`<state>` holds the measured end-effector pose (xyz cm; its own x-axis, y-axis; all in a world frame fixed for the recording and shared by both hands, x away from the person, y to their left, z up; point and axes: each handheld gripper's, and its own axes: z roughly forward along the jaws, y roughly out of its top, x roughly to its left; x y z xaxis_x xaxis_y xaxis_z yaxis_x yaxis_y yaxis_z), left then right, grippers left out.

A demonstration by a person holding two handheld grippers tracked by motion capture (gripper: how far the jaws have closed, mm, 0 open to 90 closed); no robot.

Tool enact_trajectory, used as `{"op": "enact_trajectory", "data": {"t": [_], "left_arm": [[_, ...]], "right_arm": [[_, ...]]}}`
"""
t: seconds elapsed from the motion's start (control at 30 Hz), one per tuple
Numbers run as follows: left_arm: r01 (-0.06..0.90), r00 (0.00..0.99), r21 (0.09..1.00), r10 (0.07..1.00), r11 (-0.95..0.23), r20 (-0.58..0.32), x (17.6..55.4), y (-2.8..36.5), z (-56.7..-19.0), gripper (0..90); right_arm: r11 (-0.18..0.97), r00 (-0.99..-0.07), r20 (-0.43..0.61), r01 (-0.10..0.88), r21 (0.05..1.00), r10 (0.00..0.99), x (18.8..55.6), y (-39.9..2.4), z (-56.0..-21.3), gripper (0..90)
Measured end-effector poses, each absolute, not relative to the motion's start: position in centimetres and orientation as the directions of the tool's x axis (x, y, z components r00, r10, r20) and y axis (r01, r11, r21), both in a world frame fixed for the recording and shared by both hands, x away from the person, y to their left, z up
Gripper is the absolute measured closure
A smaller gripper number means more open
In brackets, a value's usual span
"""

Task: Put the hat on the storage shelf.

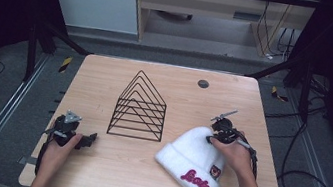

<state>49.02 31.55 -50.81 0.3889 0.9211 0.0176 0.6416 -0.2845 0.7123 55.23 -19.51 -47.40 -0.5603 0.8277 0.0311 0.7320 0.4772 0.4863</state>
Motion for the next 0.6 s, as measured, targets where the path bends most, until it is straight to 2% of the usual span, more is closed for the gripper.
{"op": "enact_trajectory", "data": {"t": [0.23,0.37,0.6], "left_arm": [[0.642,0.39,0.711,0.921,-0.287,0.019,49.0,31.6,-50.8,0.0],[0.642,0.388,0.713,0.921,-0.284,0.017,49.0,31.5,-50.8,0.0],[0.642,0.388,0.713,0.921,-0.284,0.017,49.0,31.5,-50.8,0.0]], "right_arm": [[0.506,-0.587,-0.024,0.675,0.537,0.809,53.9,-19.2,-45.9,81.6],[0.505,-0.609,-0.065,0.588,0.632,0.791,51.9,-19.0,-43.0,82.2],[0.522,-0.653,-0.124,0.461,0.718,0.747,48.6,-17.7,-39.6,82.7]]}}
